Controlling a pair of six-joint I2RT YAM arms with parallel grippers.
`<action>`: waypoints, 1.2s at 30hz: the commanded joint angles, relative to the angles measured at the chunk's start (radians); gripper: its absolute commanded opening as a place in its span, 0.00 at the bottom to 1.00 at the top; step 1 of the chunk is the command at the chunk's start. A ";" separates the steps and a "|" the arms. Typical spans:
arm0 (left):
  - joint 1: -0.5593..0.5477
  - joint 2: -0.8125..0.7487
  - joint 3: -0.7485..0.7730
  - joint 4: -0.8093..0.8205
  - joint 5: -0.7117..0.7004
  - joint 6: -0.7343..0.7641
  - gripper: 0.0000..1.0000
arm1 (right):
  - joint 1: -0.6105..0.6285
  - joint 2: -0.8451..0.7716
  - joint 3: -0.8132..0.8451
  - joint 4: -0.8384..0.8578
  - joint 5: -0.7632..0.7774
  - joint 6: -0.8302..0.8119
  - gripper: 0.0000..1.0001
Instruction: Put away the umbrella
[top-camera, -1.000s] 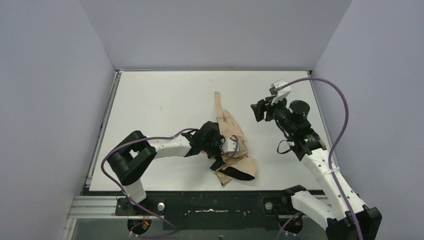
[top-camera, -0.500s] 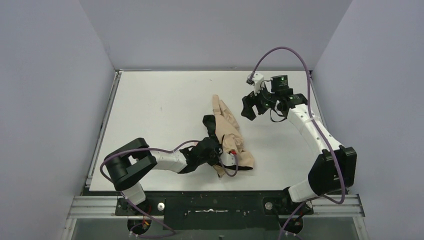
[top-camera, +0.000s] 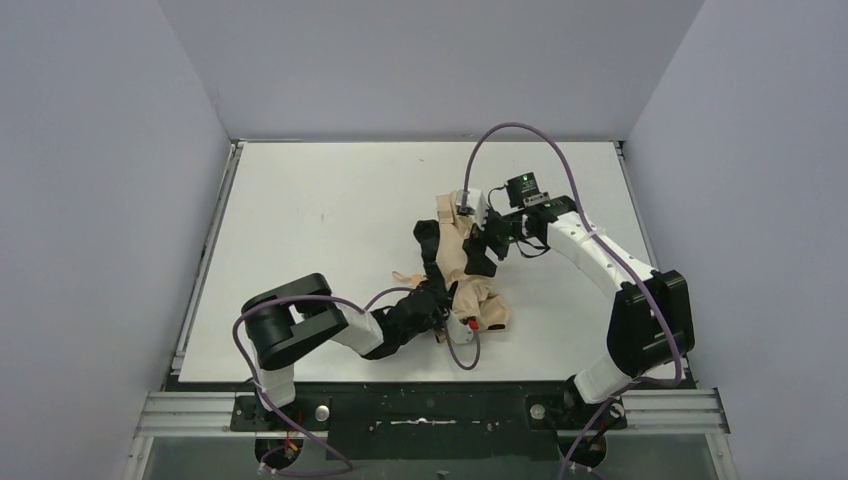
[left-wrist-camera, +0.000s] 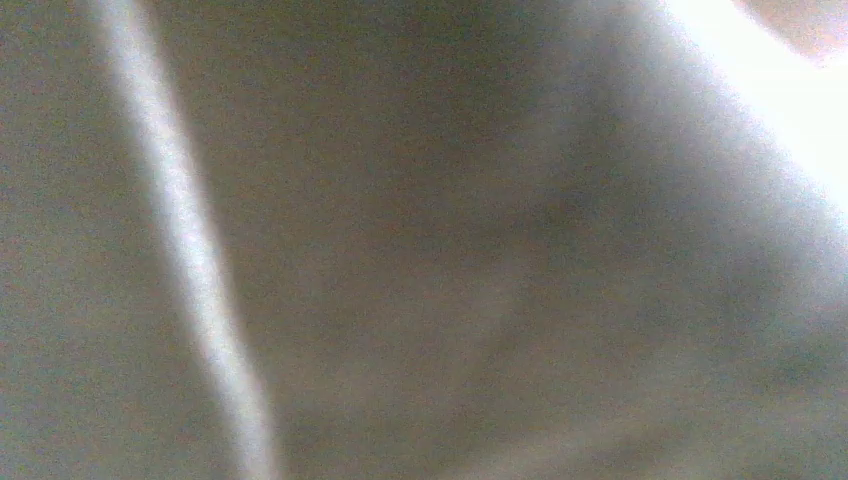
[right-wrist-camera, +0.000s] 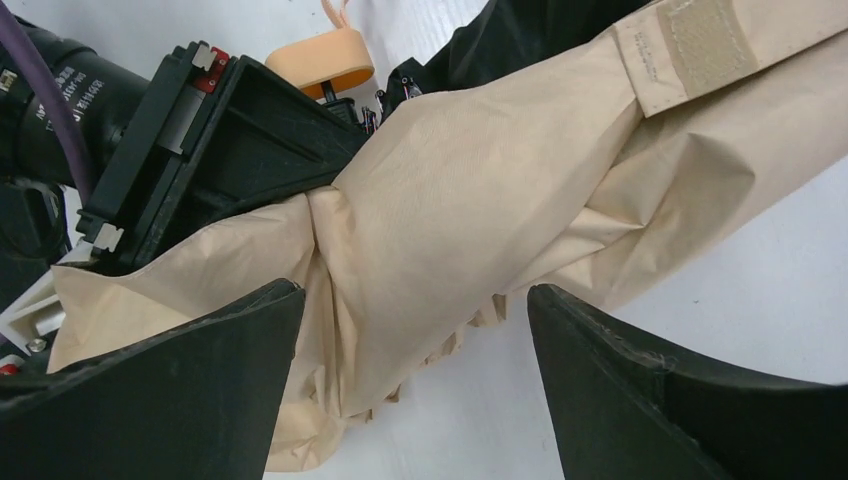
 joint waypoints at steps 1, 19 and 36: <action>-0.018 0.027 -0.012 0.050 -0.039 0.095 0.00 | -0.008 0.008 0.008 0.019 -0.045 -0.134 0.86; -0.045 0.091 -0.022 0.211 -0.116 0.134 0.00 | 0.061 0.216 0.038 -0.161 0.071 -0.327 0.84; -0.061 -0.003 -0.040 0.296 -0.266 0.022 0.56 | 0.054 0.296 -0.036 -0.053 0.179 -0.304 0.38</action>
